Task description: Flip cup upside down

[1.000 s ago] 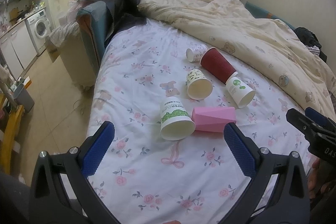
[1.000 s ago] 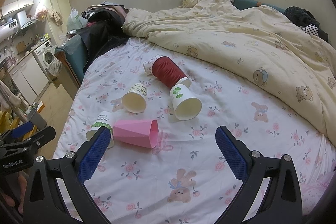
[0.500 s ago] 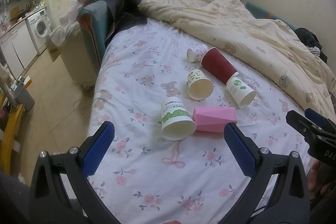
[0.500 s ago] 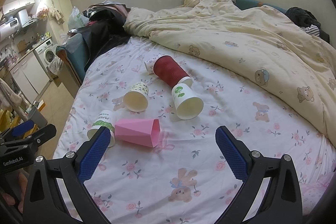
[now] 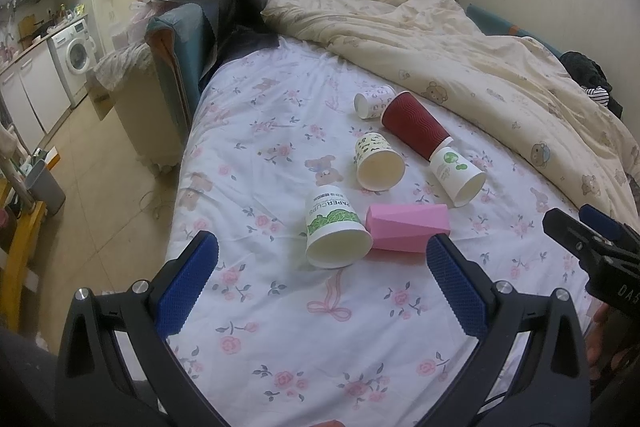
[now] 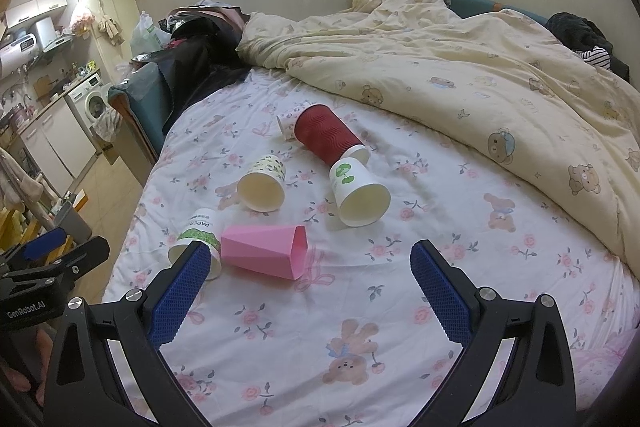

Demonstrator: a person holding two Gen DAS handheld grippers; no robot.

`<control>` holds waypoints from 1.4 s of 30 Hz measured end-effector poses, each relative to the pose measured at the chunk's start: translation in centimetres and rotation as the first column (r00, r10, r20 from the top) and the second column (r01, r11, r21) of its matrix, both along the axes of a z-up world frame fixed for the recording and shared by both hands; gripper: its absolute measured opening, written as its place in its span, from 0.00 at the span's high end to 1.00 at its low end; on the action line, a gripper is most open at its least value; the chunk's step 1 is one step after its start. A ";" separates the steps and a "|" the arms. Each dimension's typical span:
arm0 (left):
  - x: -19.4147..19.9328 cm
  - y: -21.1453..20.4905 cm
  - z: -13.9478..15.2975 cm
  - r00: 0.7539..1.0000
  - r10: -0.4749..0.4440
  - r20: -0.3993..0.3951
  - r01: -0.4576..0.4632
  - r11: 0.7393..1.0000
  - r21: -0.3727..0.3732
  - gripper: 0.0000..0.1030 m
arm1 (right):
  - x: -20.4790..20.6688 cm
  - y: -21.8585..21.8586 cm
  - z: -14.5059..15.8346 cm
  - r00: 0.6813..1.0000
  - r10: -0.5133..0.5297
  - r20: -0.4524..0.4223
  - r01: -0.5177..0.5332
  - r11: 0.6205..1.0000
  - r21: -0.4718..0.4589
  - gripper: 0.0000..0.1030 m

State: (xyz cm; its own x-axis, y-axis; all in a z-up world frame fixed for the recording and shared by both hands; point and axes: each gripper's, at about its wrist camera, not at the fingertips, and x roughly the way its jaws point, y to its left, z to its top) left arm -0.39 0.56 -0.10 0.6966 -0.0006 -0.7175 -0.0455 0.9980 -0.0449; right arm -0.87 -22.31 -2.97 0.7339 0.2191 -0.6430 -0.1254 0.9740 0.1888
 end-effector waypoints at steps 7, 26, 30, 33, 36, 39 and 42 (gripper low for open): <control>-0.1 0.2 0.0 1.000 -0.002 0.005 0.002 1.000 0.002 0.00 | 0.2 -0.3 0.3 1.000 -0.005 -0.005 0.005 1.000 0.008 0.01; 4.2 -0.5 3.1 1.000 -0.022 0.000 0.022 1.000 -0.005 0.00 | 2.8 -1.4 3.3 1.000 0.007 -0.026 -0.007 1.000 0.004 0.01; 6.9 -0.6 3.2 1.000 -0.018 -0.007 0.018 1.000 0.000 0.00 | 5.1 -1.8 4.2 1.000 0.004 -0.023 -0.005 1.000 -0.015 0.01; 8.8 -0.8 3.3 1.000 -0.019 -0.002 0.019 1.000 0.008 0.00 | 7.1 -2.1 4.6 1.000 0.006 -0.021 -0.007 1.000 -0.023 0.01; 10.8 -1.0 3.1 1.000 -0.016 -0.008 0.016 1.000 0.011 0.00 | 9.0 -2.2 4.7 1.000 0.012 -0.025 -0.013 0.999 -0.031 0.01; 12.8 -1.2 2.6 1.000 -0.015 -0.018 0.016 1.000 0.008 0.00 | 11.0 -2.3 4.3 0.999 0.020 -0.035 -0.022 0.999 -0.036 0.01; 14.8 -1.7 2.1 1.000 -0.022 -0.023 0.022 1.000 0.019 0.00 | 12.9 -2.4 3.7 0.999 0.020 -0.045 -0.022 0.999 -0.039 0.01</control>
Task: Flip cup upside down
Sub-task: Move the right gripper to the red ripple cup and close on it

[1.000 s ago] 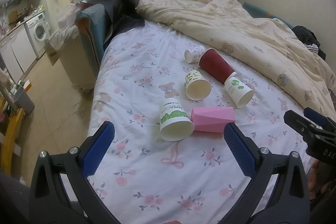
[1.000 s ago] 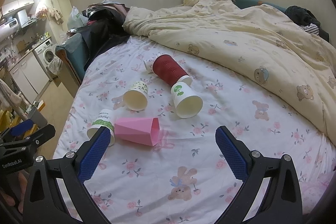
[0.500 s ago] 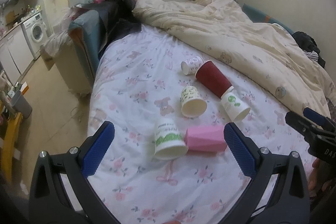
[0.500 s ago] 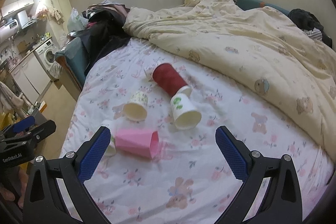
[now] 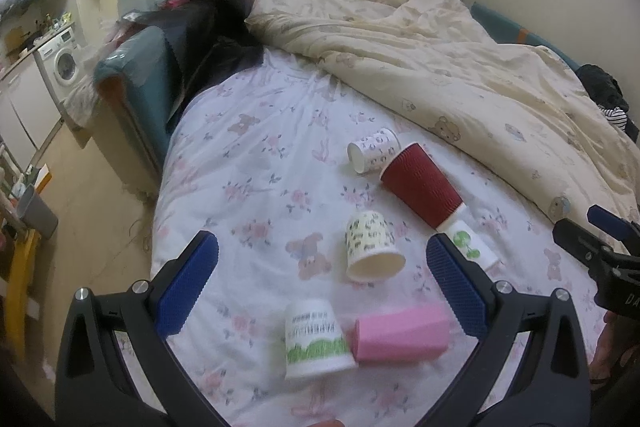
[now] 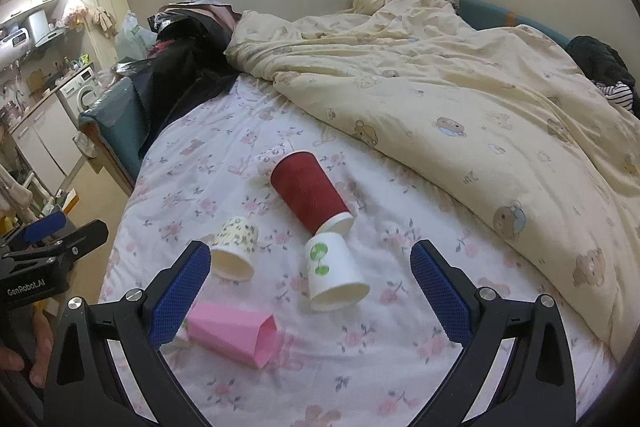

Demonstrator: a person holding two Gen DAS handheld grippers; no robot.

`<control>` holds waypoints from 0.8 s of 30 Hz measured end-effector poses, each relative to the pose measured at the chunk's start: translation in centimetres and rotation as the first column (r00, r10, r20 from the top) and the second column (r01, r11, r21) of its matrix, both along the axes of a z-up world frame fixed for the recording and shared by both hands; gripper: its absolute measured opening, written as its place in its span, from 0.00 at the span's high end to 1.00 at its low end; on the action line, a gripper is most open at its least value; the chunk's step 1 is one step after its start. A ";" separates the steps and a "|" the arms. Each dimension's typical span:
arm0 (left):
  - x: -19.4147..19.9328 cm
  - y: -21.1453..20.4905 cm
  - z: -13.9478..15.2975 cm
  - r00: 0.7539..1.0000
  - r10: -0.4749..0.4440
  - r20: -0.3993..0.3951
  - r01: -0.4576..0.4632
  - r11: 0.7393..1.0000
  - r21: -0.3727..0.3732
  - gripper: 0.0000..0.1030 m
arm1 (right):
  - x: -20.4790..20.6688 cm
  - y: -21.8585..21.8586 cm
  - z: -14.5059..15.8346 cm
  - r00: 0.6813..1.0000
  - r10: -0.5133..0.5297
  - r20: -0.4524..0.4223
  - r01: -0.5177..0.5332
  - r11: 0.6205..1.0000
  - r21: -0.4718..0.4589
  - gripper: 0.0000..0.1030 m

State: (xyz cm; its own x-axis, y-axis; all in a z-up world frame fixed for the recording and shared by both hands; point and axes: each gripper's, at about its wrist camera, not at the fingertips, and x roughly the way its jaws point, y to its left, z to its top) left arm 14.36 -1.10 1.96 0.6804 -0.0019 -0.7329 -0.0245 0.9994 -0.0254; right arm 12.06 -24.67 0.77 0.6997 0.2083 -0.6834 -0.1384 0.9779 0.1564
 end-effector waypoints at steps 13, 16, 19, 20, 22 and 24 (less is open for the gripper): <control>7.2 0.1 -4.0 0.995 0.026 -0.099 -0.027 1.000 -0.005 0.00 | 10.5 -0.8 -5.1 0.977 0.071 -0.199 -0.075 0.997 -0.012 0.01; 8.2 0.2 -5.5 0.991 0.029 -0.129 -0.030 1.000 -0.006 0.00 | 13.5 0.1 -7.1 0.952 0.127 -0.278 -0.141 0.990 -0.030 0.01; 9.1 0.3 -7.0 0.987 0.029 -0.159 -0.029 1.000 -0.003 0.00 | 16.0 1.5 -8.5 0.936 0.163 -0.312 -0.196 0.978 -0.076 0.01; 9.3 0.4 -7.3 0.986 0.026 -0.166 -0.028 1.000 -0.007 0.00 | 17.2 2.3 -9.2 0.924 0.181 -0.336 -0.223 0.971 -0.087 0.01; 9.8 0.5 -8.1 0.982 0.018 -0.187 -0.021 1.000 -0.014 0.00 | 18.8 3.4 -10.2 0.901 0.220 -0.374 -0.264 0.962 -0.071 0.01; 10.3 0.4 -8.8 0.980 0.015 -0.198 -0.016 1.000 -0.004 0.00 | 19.9 4.5 -11.1 0.889 0.237 -0.392 -0.288 0.955 -0.075 0.01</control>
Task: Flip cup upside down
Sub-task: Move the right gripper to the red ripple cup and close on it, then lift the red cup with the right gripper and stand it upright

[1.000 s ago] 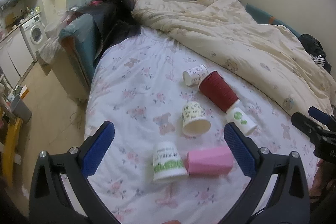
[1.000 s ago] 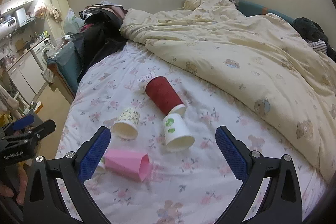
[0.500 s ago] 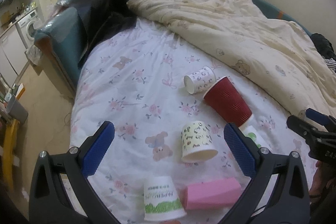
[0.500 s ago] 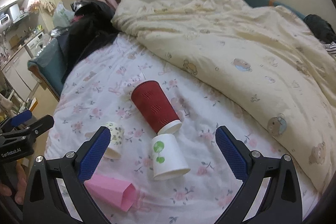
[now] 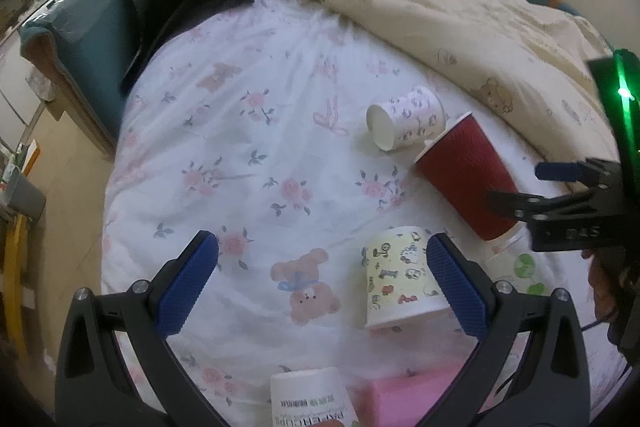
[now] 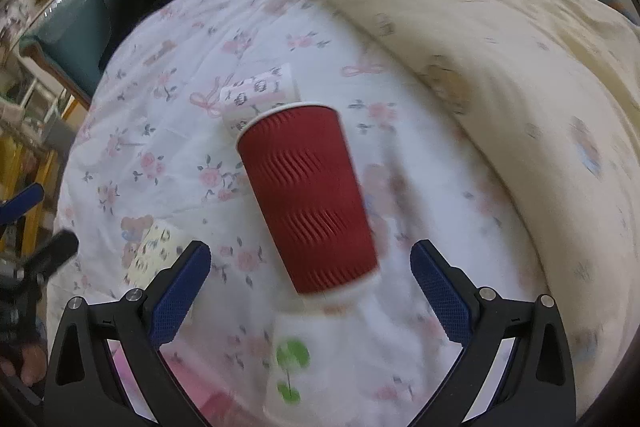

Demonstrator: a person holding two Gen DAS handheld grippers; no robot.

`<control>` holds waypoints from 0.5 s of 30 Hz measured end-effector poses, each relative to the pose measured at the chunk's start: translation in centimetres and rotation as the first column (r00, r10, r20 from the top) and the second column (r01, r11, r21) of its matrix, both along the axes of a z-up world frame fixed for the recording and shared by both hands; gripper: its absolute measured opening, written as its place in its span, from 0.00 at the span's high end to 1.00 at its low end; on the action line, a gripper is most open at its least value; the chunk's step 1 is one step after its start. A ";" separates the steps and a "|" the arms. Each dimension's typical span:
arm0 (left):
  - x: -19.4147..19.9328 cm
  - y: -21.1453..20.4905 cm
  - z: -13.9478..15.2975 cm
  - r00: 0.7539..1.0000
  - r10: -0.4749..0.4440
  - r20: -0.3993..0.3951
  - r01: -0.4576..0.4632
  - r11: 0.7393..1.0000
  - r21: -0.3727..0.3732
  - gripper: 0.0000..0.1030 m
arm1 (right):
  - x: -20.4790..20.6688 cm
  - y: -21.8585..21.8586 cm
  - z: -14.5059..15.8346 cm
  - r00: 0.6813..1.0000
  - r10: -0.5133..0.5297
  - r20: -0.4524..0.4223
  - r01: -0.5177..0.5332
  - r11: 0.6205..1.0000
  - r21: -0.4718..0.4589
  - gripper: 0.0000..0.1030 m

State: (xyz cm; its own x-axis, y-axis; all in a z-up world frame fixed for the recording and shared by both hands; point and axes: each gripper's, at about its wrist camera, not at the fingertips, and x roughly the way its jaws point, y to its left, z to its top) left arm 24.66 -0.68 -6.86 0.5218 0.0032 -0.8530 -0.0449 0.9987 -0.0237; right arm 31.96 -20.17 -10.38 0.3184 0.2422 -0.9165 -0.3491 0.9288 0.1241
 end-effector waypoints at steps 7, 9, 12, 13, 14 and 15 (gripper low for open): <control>0.8 0.4 -1.2 1.000 0.002 -0.021 -0.002 1.000 0.004 0.00 | 2.2 2.1 -4.1 0.999 0.020 -0.035 -0.024 0.991 -0.133 0.05; 0.9 0.4 -1.4 1.000 0.001 -0.024 -0.001 1.000 0.004 0.00 | 2.4 2.0 -5.0 0.998 0.012 -0.055 -0.019 0.991 -0.129 0.23; 0.7 0.3 -1.1 1.000 -0.001 -0.015 0.001 1.000 0.003 0.00 | 2.4 1.7 -5.0 0.999 0.003 -0.046 -0.008 0.994 -0.113 0.26; 0.6 0.2 -0.8 1.000 -0.004 -0.010 0.004 1.000 0.006 0.00 | 2.1 1.6 -4.5 1.000 0.010 -0.025 -0.013 0.994 -0.108 0.27; 0.5 0.2 -0.6 1.000 -0.006 -0.007 0.006 1.000 0.006 0.00 | 2.0 1.5 -4.1 1.000 0.011 -0.020 -0.013 0.995 -0.097 0.28; 0.3 0.2 -0.3 1.000 -0.007 -0.005 0.007 1.000 0.005 0.00 | 1.8 1.4 -3.8 1.000 0.011 -0.021 -0.013 0.996 -0.090 0.28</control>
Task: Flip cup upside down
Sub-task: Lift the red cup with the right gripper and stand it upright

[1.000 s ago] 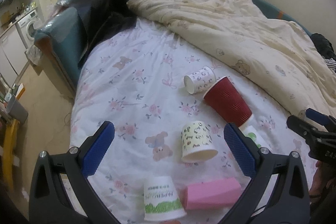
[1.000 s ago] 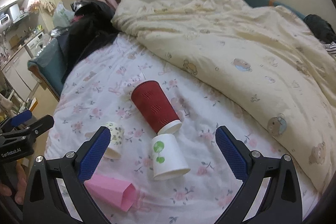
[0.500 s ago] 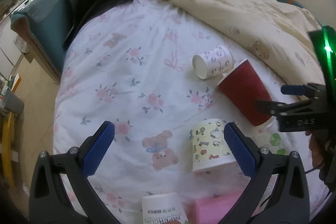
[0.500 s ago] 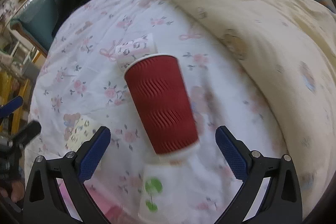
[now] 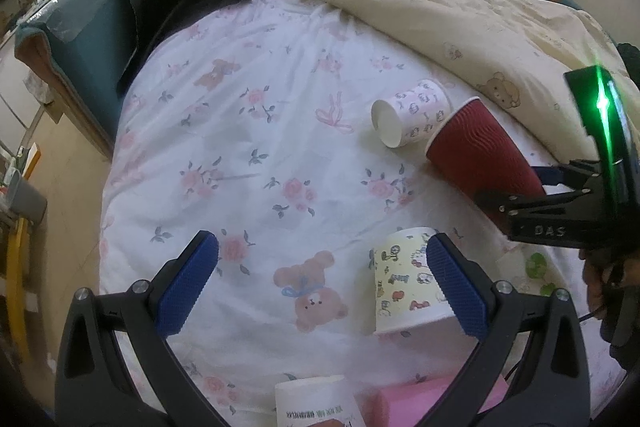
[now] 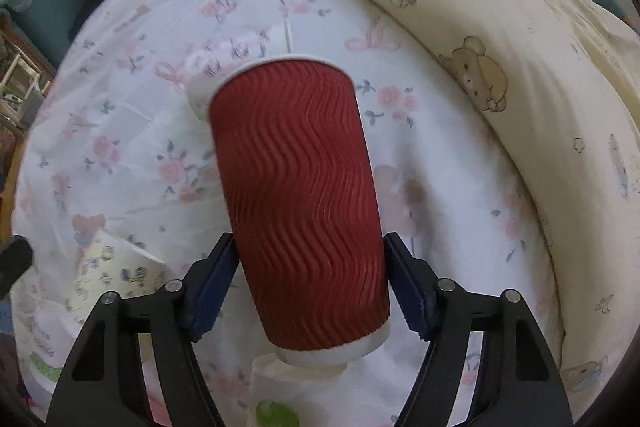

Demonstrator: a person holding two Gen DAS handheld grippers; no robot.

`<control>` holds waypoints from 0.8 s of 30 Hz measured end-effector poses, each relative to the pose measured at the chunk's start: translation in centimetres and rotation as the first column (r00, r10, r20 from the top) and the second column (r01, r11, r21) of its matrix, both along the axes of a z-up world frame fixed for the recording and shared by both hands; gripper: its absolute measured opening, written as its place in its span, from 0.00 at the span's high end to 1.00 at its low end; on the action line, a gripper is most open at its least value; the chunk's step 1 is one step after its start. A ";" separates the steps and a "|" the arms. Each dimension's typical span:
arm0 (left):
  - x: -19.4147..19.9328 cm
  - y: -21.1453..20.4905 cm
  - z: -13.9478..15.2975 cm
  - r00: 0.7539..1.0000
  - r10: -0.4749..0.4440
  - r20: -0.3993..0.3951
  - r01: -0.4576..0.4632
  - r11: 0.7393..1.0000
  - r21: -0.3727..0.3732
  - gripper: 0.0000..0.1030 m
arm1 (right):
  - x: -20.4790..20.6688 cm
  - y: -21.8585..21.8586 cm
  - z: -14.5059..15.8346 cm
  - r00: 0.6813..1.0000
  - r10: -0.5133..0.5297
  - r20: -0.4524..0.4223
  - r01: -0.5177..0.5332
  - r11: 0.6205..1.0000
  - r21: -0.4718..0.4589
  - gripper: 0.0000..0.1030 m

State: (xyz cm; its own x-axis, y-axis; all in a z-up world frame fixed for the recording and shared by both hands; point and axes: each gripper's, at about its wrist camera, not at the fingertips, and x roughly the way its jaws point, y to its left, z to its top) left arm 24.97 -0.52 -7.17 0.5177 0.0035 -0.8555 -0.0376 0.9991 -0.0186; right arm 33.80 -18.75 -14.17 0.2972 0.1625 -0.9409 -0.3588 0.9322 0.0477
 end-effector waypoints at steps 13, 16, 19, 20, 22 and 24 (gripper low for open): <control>-5.6 0.8 6.7 0.996 0.015 0.085 -0.014 1.000 -0.013 0.00 | -6.7 -1.4 9.5 0.992 -0.031 0.122 0.020 0.995 0.096 0.28; -7.5 1.3 7.3 0.996 0.022 0.084 -0.020 1.000 -0.020 0.00 | -9.8 -1.4 10.5 0.992 -0.041 0.118 0.027 0.993 0.115 0.28; -9.9 1.4 7.9 0.996 0.017 0.085 -0.015 1.000 -0.021 0.00 | -13.3 -1.6 11.5 0.992 -0.056 0.111 0.038 0.987 0.158 0.28; -10.7 1.5 8.1 0.996 0.016 0.085 -0.014 1.000 -0.023 0.00 | -14.8 -1.7 11.8 0.992 -0.062 0.110 0.043 0.985 0.169 0.28; -12.7 1.7 8.4 0.997 0.012 0.081 -0.009 0.999 -0.036 0.00 | -16.7 -1.8 12.2 0.992 -0.070 0.104 0.050 0.981 0.185 0.28; -14.5 1.8 8.7 0.997 0.010 0.079 -0.006 0.999 -0.046 0.00 | -19.1 -1.9 12.7 0.992 -0.079 0.101 0.057 0.977 0.206 0.28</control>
